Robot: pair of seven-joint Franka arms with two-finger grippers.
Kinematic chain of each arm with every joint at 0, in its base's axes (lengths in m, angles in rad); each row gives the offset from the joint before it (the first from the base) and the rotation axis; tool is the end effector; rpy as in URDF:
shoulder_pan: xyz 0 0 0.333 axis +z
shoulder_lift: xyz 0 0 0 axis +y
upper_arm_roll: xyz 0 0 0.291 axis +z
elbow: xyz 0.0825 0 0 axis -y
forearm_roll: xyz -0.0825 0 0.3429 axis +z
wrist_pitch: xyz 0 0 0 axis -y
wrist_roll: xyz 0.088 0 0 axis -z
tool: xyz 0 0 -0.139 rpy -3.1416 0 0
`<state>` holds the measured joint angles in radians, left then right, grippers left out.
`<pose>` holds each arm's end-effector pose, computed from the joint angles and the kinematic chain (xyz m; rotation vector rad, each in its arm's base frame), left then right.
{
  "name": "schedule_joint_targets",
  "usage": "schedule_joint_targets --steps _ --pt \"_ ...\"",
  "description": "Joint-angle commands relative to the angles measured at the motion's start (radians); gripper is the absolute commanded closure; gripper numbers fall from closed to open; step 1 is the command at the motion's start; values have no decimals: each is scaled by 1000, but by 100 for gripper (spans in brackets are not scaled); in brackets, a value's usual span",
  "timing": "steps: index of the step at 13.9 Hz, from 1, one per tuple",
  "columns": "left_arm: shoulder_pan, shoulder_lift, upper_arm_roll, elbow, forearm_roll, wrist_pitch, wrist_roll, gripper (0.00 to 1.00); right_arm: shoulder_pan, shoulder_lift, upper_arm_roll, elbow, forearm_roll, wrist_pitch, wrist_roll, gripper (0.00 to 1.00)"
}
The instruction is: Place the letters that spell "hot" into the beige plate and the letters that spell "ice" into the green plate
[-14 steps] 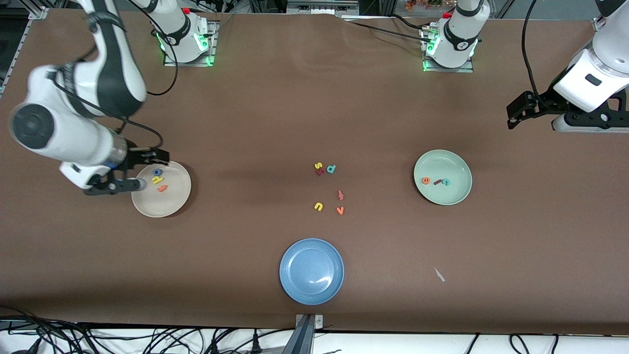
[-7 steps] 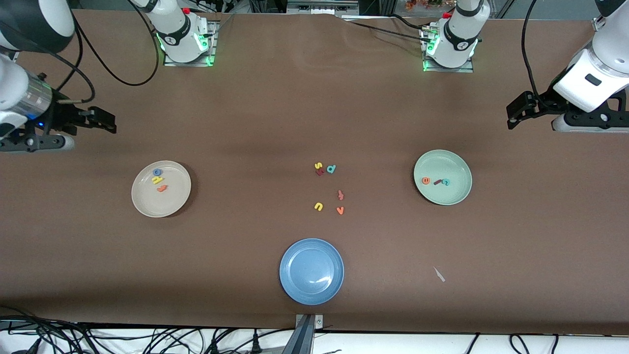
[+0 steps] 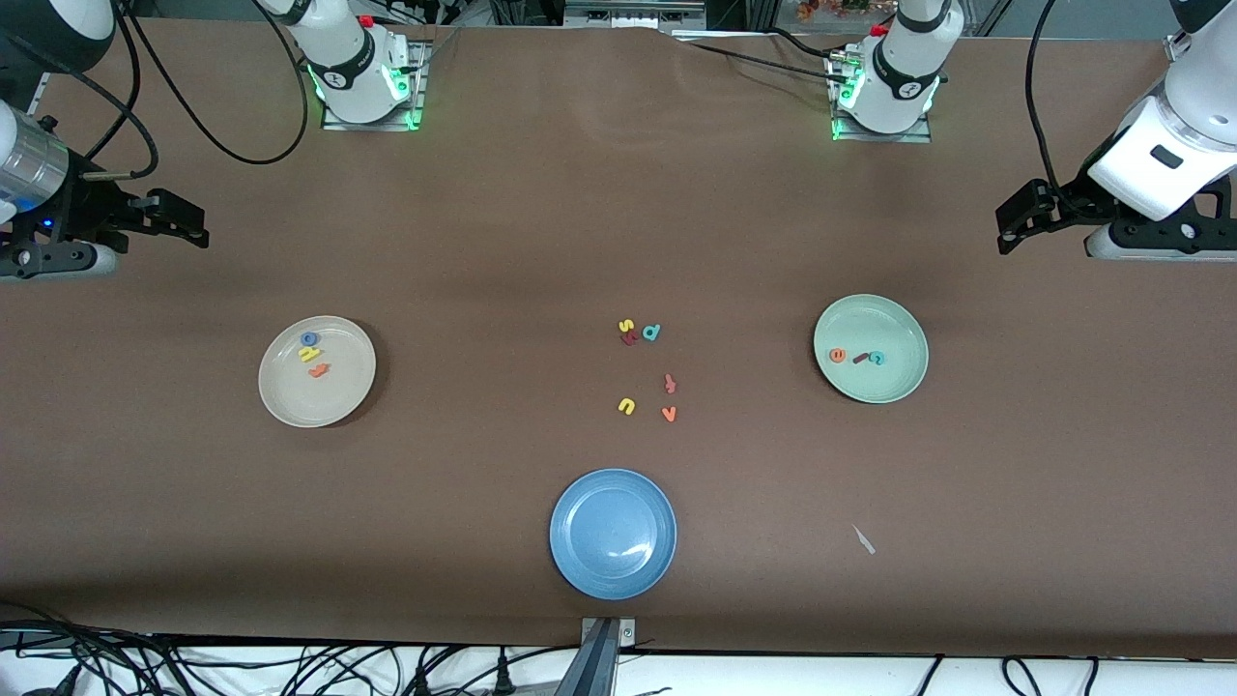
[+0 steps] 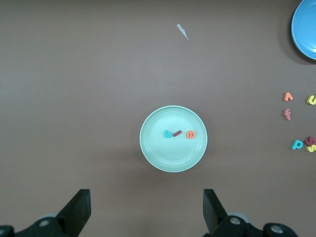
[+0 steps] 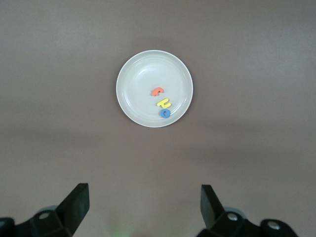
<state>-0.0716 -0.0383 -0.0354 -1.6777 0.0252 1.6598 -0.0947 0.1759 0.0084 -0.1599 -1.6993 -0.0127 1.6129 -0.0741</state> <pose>0.5073 -0.0515 0.5486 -3.1170 0.0222 -0.0357 0.5103 0.0067 0.5116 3.1236 0.1425 -0.1487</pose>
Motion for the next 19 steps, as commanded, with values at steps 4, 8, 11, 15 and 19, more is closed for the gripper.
schedule_joint_targets --steps 4,8,11,15,19 --pt "-5 0 5 9 -16 1 4 0 24 65 -4 127 -1 -77 2 0" --pt "-4 0 5 9 -16 3 9 0 19 68 -13 122 -1 -82 5 0" --pt "-4 0 5 9 -16 1 9 0 19 68 -16 121 -3 -84 7 0" --pt "-4 0 5 9 -16 3 7 0 11 68 -24 119 -3 -84 22 0" --pt "-4 0 5 9 -16 1 6 0 11 68 -24 115 -3 -84 23 0"
